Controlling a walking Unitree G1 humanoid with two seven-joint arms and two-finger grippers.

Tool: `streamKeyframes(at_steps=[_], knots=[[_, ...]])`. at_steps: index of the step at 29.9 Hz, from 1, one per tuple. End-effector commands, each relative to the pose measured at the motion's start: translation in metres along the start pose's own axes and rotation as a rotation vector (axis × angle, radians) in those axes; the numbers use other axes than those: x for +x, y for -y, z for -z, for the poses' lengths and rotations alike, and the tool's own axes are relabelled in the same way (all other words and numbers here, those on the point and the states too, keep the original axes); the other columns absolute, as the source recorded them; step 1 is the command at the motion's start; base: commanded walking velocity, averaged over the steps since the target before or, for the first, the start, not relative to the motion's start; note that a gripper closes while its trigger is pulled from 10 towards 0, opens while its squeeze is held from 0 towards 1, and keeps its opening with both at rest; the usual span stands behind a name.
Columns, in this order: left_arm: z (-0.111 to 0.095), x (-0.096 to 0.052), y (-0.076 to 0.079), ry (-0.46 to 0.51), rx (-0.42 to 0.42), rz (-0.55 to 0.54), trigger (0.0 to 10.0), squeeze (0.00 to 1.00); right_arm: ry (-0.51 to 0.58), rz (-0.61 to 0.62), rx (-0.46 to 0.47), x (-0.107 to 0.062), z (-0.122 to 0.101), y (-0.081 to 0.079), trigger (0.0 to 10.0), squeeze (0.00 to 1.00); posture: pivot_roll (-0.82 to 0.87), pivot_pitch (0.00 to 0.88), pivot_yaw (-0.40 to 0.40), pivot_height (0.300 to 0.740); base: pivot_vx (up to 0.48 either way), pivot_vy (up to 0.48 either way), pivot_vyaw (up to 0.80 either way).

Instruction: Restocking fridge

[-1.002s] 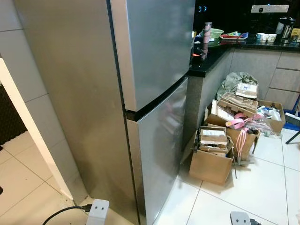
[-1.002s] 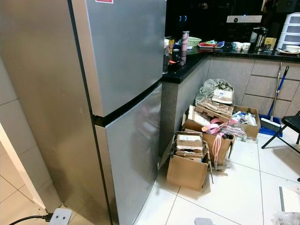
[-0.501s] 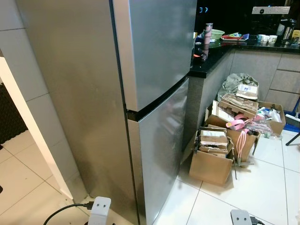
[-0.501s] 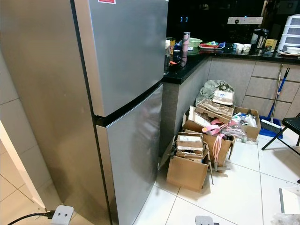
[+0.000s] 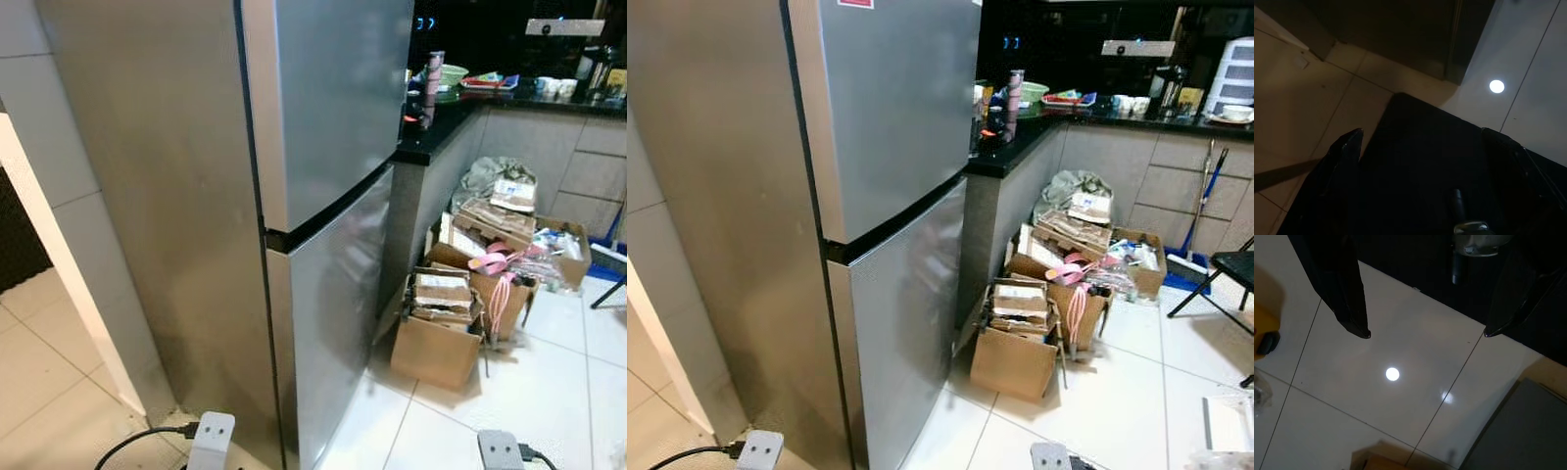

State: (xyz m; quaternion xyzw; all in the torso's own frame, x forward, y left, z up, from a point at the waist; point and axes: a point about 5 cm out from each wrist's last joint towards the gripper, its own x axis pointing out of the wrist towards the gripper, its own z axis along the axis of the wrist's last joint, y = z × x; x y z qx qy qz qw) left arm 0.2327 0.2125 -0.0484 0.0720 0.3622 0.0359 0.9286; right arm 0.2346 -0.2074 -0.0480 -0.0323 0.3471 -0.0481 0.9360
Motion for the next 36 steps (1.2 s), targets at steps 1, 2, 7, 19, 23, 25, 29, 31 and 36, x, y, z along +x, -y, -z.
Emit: streamKeyframes(at_steps=[1,2,7,19,23,25,29,31,36], knots=[[0.014,-0.004,0.001,-0.037,-0.003,-0.006,10.0,0.00,-0.029,-0.024,-0.007,0.000,0.004,-0.005,10.0,0.00,-0.02,0.008,-0.040,0.740,0.000,0.000,0.00],[0.019,-0.005,0.001,-0.051,0.001,-0.006,10.0,0.00,-0.029,-0.037,-0.007,0.000,0.003,-0.008,10.0,0.00,-0.02,0.009,-0.039,0.740,0.000,0.000,0.00],[0.023,-0.007,-0.005,-0.049,-0.017,-0.020,10.0,0.00,-0.024,-0.073,-0.003,0.001,0.000,-0.017,10.0,0.00,-0.01,0.016,-0.038,0.740,0.000,0.000,0.00],[0.004,-0.002,-0.010,-0.003,0.017,-0.002,10.0,0.00,-0.055,-0.052,0.039,-0.005,0.020,-0.019,10.0,0.00,-0.01,0.028,0.002,0.740,0.000,0.000,0.00],[0.003,-0.002,-0.009,-0.005,0.013,0.002,10.0,0.00,-0.063,-0.046,0.041,-0.007,0.025,-0.016,10.0,0.00,-0.02,0.040,0.008,0.740,0.000,0.000,0.00],[0.003,-0.002,-0.009,-0.004,0.006,0.004,10.0,0.00,-0.063,-0.042,0.042,-0.007,0.025,-0.015,10.0,0.00,-0.03,0.046,0.010,0.740,-0.144,0.000,0.00],[0.003,-0.002,-0.008,-0.003,0.000,0.007,10.0,0.00,-0.061,-0.038,0.042,-0.007,0.024,-0.014,10.0,0.00,-0.03,0.048,0.009,0.740,-0.292,0.000,0.00],[0.003,-0.002,-0.007,-0.004,-0.003,0.008,10.0,0.00,-0.059,-0.036,0.041,-0.006,0.023,-0.013,10.0,0.00,-0.03,0.050,0.006,0.740,-0.315,0.000,0.00],[0.003,-0.002,-0.007,0.000,-0.006,0.010,10.0,0.00,-0.056,-0.036,0.038,-0.006,0.021,-0.013,10.0,0.00,-0.03,0.051,0.005,0.740,-0.318,0.000,0.00]])
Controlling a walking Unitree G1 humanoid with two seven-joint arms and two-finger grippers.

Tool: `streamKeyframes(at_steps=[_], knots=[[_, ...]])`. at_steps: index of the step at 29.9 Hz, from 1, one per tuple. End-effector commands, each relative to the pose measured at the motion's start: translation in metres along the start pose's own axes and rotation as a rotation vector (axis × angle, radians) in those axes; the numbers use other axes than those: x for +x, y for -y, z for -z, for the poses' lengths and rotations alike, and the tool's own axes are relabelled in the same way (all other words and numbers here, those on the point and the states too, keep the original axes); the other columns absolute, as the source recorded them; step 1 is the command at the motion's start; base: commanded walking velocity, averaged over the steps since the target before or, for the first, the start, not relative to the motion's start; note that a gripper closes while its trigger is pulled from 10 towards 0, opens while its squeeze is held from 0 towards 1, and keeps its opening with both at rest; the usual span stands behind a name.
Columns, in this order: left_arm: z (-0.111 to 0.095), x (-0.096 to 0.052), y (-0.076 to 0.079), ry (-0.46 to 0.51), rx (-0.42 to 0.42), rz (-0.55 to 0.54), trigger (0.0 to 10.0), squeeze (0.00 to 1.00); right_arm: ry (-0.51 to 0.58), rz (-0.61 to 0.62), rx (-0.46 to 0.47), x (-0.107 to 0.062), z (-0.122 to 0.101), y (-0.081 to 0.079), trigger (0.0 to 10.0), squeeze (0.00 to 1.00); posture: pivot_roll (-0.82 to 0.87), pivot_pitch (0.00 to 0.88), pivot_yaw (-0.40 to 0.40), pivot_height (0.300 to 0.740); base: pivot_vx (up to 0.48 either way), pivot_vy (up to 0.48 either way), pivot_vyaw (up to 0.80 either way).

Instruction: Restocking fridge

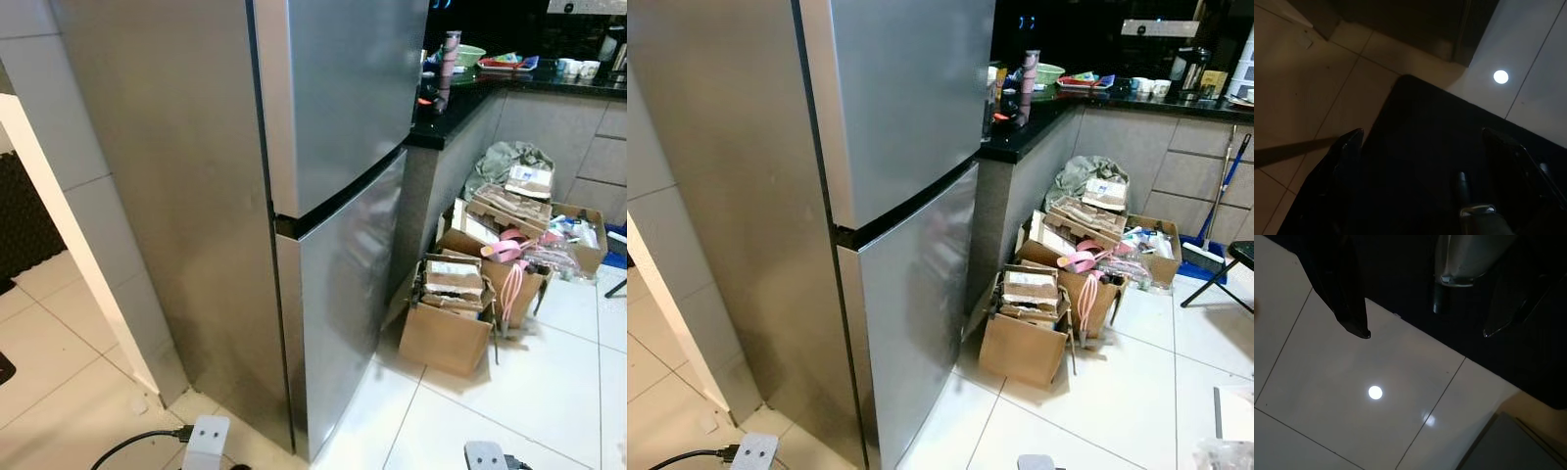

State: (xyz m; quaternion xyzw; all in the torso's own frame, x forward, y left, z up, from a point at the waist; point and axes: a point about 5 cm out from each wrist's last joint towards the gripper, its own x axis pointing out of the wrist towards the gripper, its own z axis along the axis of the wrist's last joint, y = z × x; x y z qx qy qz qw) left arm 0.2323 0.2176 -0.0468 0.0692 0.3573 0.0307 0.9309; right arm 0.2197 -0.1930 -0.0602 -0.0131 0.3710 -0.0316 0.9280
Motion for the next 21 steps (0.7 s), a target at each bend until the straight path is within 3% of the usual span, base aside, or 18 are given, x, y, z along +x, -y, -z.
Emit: streamKeyframes(at_steps=[1,21], knots=[[0.0037,-0.0011,-0.0019,-0.012,-0.004,-0.001,10.0,0.00,-0.004,0.008,0.017,-0.0008,0.0027,0.0011,10.0,0.00,-0.03,0.051,0.005,0.740,-0.319,0.000,0.00],[0.0021,-0.0004,-0.0039,-0.020,0.013,0.006,10.0,0.00,-0.001,0.018,0.025,-0.0015,0.0037,0.0032,10.0,0.00,-0.04,0.055,0.022,0.740,-0.319,0.000,0.00]])
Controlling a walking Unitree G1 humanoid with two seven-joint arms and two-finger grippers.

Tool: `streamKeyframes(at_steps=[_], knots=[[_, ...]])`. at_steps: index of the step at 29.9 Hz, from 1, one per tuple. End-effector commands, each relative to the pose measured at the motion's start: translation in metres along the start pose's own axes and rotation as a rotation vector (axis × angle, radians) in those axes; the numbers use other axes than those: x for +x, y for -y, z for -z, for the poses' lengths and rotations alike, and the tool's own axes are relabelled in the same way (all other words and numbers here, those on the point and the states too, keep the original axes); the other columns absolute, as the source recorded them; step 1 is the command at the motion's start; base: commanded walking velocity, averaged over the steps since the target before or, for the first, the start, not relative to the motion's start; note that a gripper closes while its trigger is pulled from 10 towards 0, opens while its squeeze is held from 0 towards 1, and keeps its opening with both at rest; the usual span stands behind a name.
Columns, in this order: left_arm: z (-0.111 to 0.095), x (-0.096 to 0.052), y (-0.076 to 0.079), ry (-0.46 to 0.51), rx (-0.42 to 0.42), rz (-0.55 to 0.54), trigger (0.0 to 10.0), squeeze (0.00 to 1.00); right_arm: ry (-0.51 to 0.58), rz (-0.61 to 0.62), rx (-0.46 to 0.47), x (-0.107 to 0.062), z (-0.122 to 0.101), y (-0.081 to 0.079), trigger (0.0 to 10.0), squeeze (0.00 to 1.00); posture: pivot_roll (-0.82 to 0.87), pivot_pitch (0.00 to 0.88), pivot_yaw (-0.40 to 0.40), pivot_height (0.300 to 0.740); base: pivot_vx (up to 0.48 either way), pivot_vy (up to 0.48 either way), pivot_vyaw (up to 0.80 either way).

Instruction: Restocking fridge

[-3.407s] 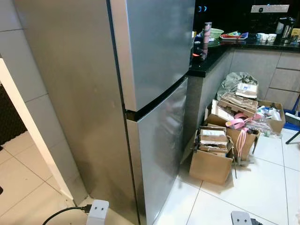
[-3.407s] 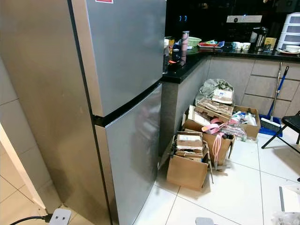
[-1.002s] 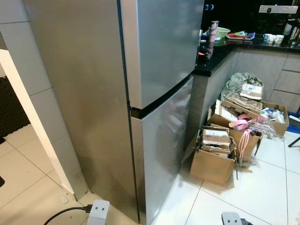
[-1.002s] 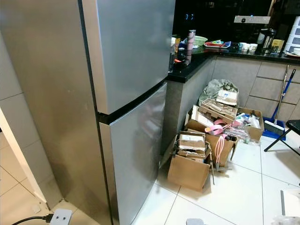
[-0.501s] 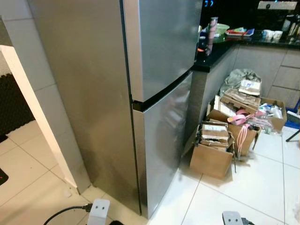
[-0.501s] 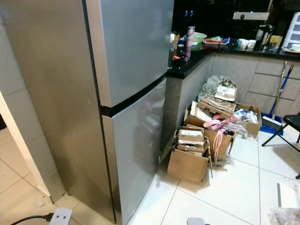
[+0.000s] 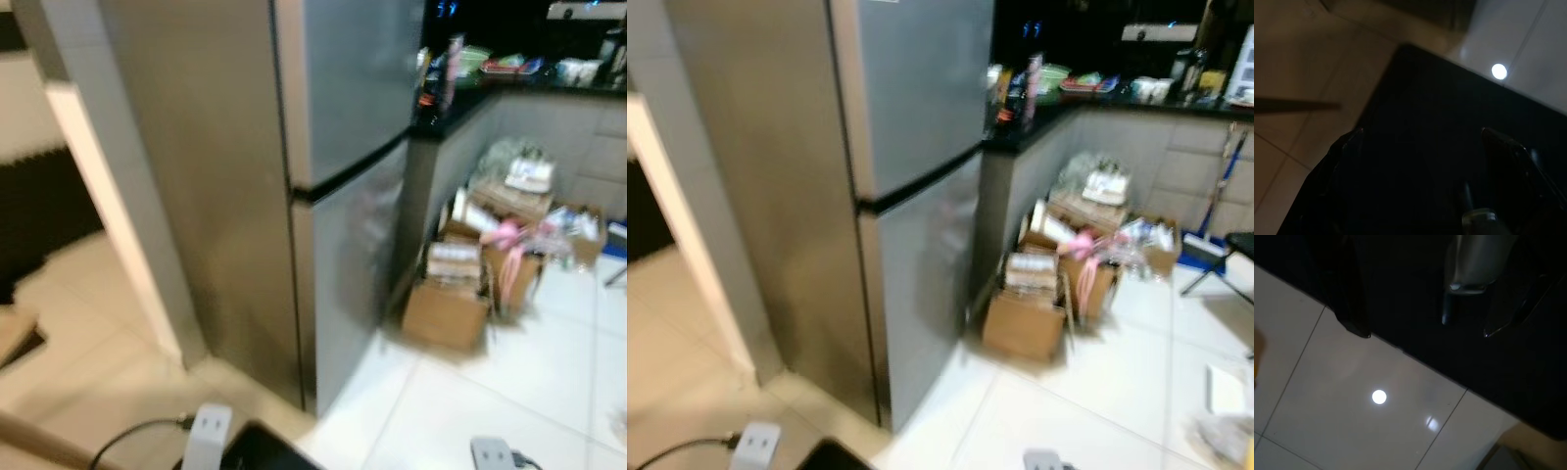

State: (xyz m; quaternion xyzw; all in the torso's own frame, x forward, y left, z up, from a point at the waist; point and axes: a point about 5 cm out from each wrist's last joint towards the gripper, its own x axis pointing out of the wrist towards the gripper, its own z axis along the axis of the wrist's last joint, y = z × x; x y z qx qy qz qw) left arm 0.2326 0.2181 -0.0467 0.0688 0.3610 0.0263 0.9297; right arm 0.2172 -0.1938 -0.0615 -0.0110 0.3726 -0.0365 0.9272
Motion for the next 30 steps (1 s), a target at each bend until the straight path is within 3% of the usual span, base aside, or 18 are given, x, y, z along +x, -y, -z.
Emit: streamKeyframes(at_steps=[1,7,19,30], knots=[[0.0018,-0.0004,-0.0029,-0.013,0.012,-0.002,10.0,0.00,0.004,0.012,0.019,-0.0007,0.0010,0.0032,10.0,0.00,-0.04,0.055,0.022,0.740,-0.322,0.000,0.00],[0.0007,0.0000,-0.0018,-0.013,0.017,0.002,10.0,0.00,0.002,0.015,0.020,-0.0007,0.0010,0.0048,10.0,0.00,-0.04,0.061,0.027,0.740,-0.316,0.000,0.00],[0.0012,0.0002,0.0021,-0.019,0.016,0.012,10.0,0.00,-0.001,-0.015,-0.004,-0.0004,0.0004,0.0027,10.0,0.00,-0.05,0.056,0.025,0.740,0.000,0.000,0.00],[-0.0004,0.0007,0.0031,-0.016,0.022,0.015,10.0,0.00,0.007,-0.035,-0.009,0.0008,-0.0036,-0.0007,10.0,0.00,-0.04,0.054,0.025,0.740,0.000,0.000,0.77]])
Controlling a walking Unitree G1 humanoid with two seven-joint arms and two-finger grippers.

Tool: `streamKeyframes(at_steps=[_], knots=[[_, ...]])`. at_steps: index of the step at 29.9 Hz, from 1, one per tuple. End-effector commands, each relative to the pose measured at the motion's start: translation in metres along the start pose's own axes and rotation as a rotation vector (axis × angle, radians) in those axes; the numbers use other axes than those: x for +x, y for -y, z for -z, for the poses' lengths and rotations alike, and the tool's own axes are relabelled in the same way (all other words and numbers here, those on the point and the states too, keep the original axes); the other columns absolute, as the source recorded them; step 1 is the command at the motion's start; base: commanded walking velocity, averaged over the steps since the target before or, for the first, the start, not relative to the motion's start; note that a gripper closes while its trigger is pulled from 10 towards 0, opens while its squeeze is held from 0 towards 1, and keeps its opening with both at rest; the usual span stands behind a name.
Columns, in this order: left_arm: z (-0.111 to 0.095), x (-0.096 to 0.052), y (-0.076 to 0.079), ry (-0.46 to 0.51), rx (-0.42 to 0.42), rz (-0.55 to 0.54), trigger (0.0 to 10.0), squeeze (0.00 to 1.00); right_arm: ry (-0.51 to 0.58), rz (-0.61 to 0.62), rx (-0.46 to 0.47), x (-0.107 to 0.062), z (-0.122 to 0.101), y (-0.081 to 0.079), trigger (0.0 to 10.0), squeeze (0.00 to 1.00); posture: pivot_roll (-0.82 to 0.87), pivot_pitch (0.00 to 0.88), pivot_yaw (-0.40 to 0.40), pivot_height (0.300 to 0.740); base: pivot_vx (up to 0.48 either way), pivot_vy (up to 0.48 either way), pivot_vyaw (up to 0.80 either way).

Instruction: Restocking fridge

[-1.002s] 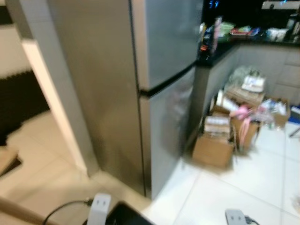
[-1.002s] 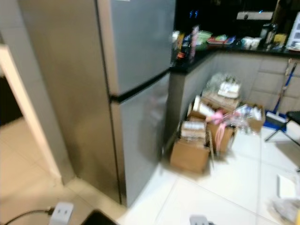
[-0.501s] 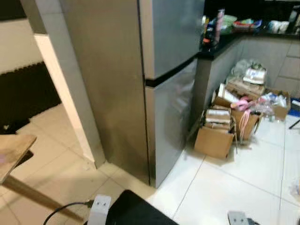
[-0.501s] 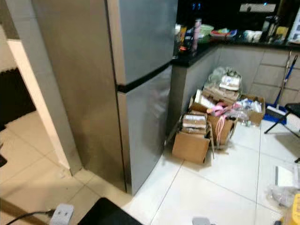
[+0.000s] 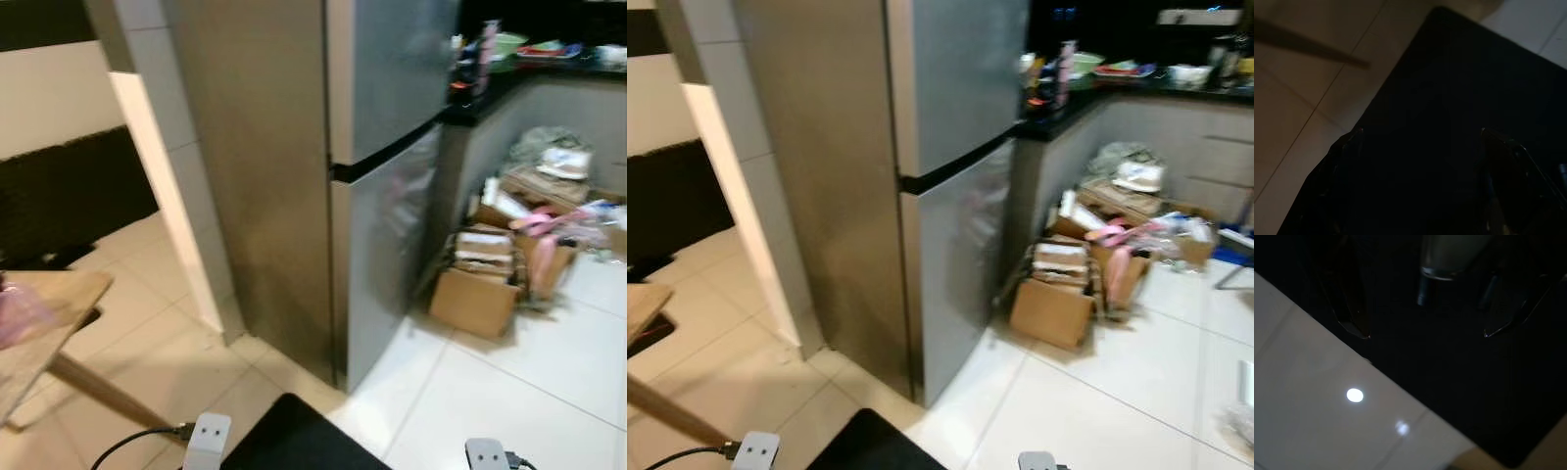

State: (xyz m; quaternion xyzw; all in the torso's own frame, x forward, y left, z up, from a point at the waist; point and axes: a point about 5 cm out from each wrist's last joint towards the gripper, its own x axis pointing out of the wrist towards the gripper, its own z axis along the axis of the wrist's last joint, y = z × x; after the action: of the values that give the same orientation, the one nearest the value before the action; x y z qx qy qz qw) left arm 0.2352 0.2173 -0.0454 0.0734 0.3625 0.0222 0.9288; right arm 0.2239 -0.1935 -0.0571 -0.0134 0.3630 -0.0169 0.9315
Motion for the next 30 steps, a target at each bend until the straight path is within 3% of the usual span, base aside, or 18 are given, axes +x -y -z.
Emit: streamKeyframes(at_steps=[1,30], knots=[[0.0027,-0.0004,0.0022,-0.013,0.011,0.009,10.0,0.00,-0.014,-0.006,0.008,-0.0010,0.0042,-0.0009,10.0,0.00,-0.04,0.053,0.024,0.740,0.000,0.000,0.80],[0.0083,-0.0018,0.0028,-0.027,0.018,-0.004,10.0,0.00,-0.003,-0.043,-0.002,0.0002,-0.0005,-0.0034,10.0,0.00,-0.04,0.053,0.011,0.740,0.000,0.000,0.80]])
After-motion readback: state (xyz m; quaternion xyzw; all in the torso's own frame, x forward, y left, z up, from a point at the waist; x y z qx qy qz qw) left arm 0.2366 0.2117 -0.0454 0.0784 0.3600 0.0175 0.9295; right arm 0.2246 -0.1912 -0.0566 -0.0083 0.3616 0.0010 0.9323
